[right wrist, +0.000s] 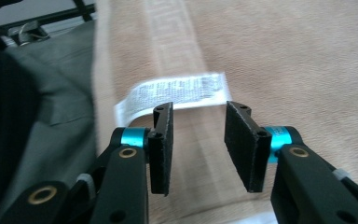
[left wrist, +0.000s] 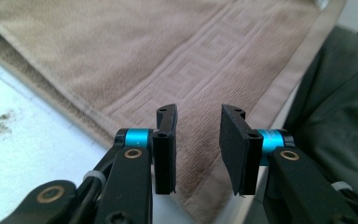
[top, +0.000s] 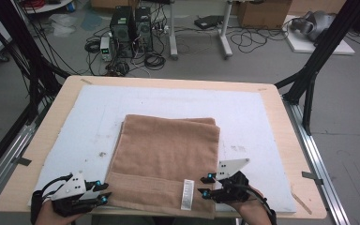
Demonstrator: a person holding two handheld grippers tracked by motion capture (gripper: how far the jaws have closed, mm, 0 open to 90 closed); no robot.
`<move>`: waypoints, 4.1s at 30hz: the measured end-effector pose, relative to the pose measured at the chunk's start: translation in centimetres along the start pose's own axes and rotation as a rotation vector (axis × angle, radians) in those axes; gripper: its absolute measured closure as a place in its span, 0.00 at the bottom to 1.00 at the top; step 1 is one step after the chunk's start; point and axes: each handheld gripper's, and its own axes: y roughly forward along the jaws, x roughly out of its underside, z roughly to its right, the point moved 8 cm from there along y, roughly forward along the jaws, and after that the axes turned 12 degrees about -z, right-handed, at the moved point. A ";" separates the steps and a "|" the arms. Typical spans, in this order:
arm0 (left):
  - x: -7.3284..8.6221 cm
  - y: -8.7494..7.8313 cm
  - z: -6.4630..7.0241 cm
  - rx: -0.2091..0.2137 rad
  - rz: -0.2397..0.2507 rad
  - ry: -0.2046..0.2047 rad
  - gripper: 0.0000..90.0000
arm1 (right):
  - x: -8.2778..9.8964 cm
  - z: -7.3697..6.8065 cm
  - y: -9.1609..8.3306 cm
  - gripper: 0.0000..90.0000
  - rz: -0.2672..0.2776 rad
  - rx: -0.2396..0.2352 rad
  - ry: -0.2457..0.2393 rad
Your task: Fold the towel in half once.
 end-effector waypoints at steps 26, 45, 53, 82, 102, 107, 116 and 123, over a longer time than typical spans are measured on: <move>-6.6 0.6 -8.6 -0.133 0.111 -0.156 0.69 | -3.7 10.5 -0.6 0.57 0.029 0.180 0.119; -12.4 8.7 -19.6 -0.153 0.011 -0.331 0.53 | -3.2 20.4 0.6 0.49 -0.010 0.224 0.309; -12.0 9.3 -19.6 -0.114 0.005 -0.358 0.95 | -2.8 20.0 1.3 0.84 -0.050 0.157 0.307; -10.2 3.9 -13.3 -0.092 0.134 -0.206 0.74 | -4.8 15.1 -1.1 0.62 0.061 0.149 0.162; -9.7 7.6 -11.6 -0.053 -0.014 -0.144 0.83 | -3.1 15.4 1.0 0.71 -0.005 0.163 0.171; -11.4 5.8 -13.9 -0.121 0.082 -0.194 0.82 | -4.0 17.2 -0.8 0.73 0.012 0.232 0.183; -10.3 9.3 -16.0 -0.126 -0.050 -0.216 0.82 | -2.4 19.8 2.3 0.76 -0.119 0.243 0.204; -9.9 10.7 -15.6 -0.139 -0.107 -0.171 0.86 | -2.0 19.6 3.4 0.84 -0.141 0.222 0.207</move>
